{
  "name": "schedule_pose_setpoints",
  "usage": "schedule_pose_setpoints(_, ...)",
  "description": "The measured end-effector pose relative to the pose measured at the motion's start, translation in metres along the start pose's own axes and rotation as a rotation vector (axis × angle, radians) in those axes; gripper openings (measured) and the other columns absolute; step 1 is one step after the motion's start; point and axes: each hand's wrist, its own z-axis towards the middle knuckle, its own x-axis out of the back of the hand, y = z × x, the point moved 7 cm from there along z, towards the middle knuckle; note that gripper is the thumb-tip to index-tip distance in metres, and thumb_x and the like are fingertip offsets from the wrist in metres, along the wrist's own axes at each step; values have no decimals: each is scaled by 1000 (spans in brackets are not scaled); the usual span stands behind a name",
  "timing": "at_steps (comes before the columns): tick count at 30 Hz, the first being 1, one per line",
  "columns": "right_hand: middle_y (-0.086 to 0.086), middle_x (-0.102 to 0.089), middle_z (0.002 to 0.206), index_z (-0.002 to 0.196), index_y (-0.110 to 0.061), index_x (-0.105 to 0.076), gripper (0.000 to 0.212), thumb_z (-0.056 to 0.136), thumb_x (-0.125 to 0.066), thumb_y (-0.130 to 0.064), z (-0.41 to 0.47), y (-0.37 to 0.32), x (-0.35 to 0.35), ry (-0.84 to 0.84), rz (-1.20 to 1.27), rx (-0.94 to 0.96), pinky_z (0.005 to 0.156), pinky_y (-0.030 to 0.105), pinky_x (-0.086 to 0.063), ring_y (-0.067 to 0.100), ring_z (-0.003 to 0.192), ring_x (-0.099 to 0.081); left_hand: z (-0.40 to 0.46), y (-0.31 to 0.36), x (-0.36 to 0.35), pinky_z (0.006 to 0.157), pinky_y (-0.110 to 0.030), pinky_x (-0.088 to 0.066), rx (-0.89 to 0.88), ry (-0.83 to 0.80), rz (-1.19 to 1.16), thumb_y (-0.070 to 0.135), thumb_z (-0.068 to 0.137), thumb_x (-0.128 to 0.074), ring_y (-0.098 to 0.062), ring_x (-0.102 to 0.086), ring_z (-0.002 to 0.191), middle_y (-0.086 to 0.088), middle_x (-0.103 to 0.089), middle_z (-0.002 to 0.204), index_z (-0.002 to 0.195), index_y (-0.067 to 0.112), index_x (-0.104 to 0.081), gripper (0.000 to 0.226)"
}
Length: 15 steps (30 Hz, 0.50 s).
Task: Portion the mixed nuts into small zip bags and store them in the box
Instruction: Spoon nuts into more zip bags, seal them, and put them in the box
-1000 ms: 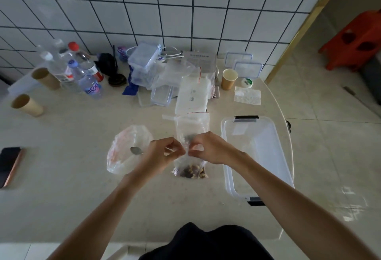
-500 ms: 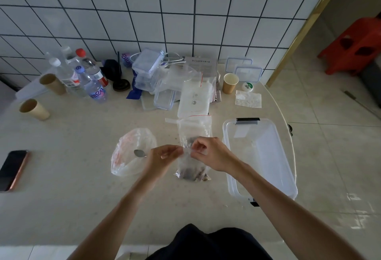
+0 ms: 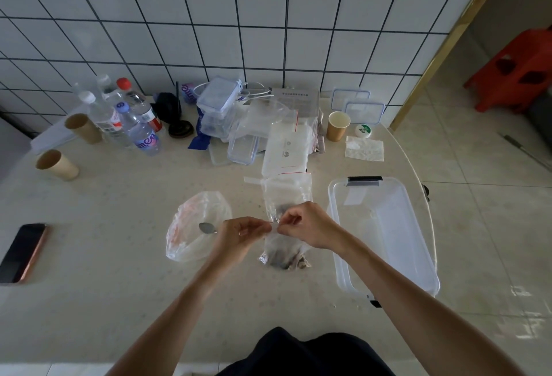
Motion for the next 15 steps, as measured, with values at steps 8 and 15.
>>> schedule_pose_setpoints(8, 12, -78, 87, 91, -4, -80, 9, 89, -80, -14, 1, 2, 1, -20, 51, -24, 67, 17, -48, 6, 69, -61, 4, 0, -4, 66, -6, -46, 35, 17, -8, 18, 89, -82, 3, -72, 74, 4, -81, 83, 92, 13, -83, 6)
schedule_pose_setpoints(15, 13, -78, 89, 90, -4, -80, 10, 90, -78, -14, 4, 1, -1, -24, 22, -24, 72, 23, -51, 11, 76, -63, 5, 1, -4, 65, -8, -45, 36, 2, 41, 19, 89, -82, 4, -67, 71, 5, -80, 81, 87, 19, -82, 2)
